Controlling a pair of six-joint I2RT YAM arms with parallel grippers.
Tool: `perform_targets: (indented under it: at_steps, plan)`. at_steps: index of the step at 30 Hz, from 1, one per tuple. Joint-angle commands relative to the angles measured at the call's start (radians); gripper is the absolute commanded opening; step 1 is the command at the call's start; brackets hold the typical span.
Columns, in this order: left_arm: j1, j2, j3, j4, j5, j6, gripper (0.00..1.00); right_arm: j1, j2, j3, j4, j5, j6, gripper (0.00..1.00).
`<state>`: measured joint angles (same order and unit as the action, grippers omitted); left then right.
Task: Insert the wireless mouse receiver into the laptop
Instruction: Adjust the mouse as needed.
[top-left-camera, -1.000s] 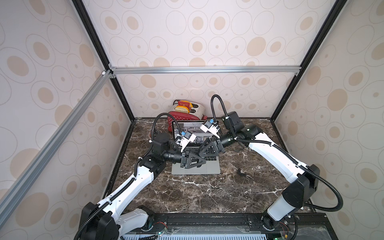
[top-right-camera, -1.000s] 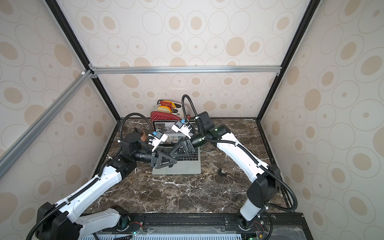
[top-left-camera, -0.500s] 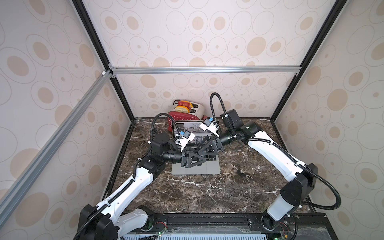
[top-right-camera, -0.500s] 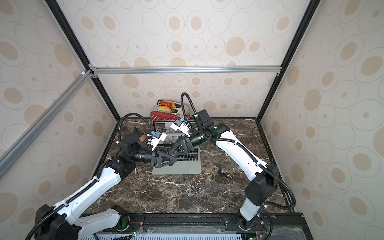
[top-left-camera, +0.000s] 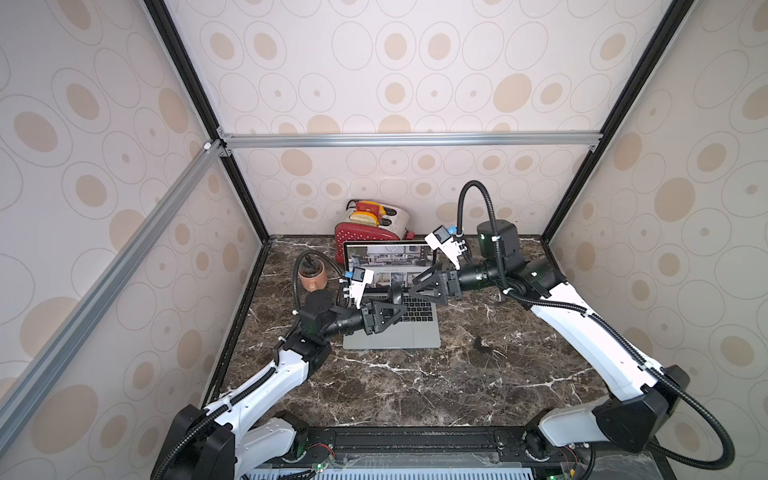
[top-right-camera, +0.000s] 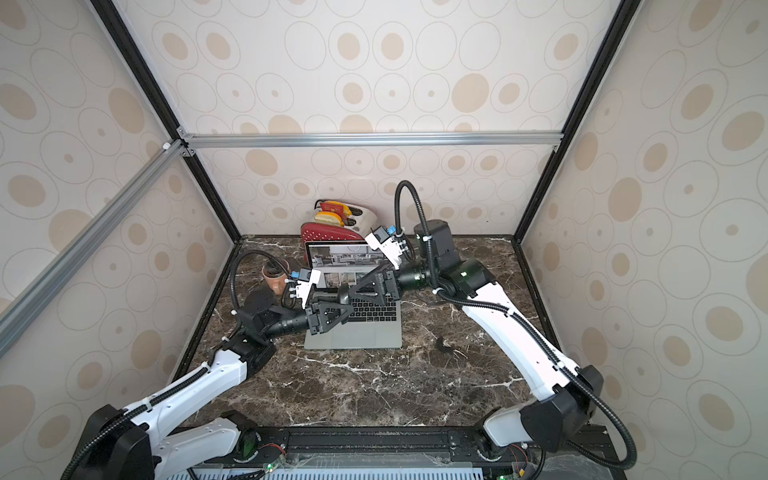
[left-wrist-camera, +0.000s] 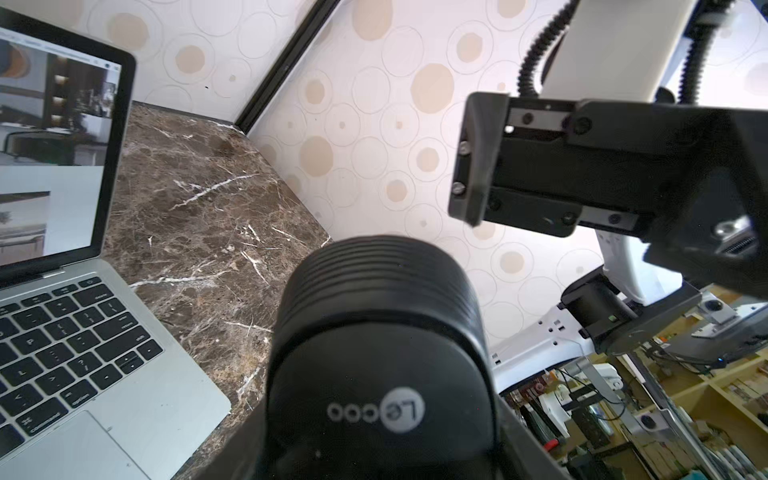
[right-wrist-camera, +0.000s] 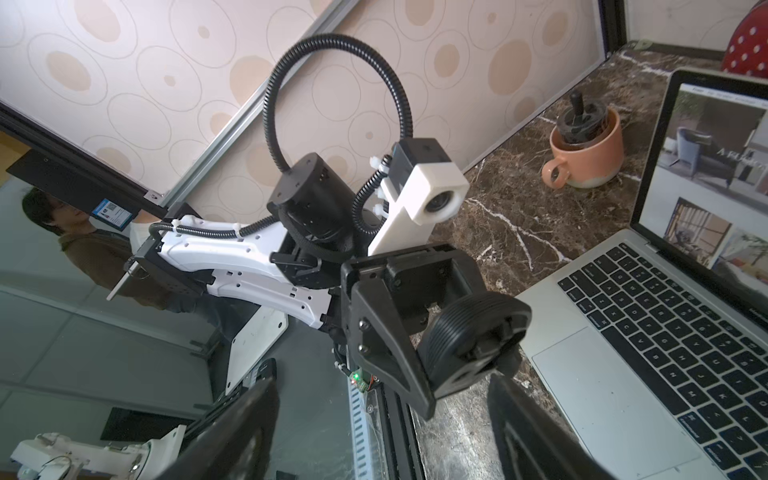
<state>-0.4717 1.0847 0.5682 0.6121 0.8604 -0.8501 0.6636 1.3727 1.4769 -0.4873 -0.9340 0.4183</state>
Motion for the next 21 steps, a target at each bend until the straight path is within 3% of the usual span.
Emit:
perform_targets:
  at_steps: [1,11,21]
  plan:
    - [-0.002,-0.042,-0.003,0.207,-0.025,-0.015,0.00,0.002,-0.039,-0.068,0.100,0.019,0.039,0.85]
    - [-0.015,-0.152,-0.040,0.196,0.031,0.156,0.00,0.012,0.008,-0.156,0.427,-0.193,0.084,0.99]
    - [-0.022,-0.189,-0.031,0.161,0.082,0.224,0.00,0.106,0.084,-0.074,0.421,-0.199,0.004,1.00]
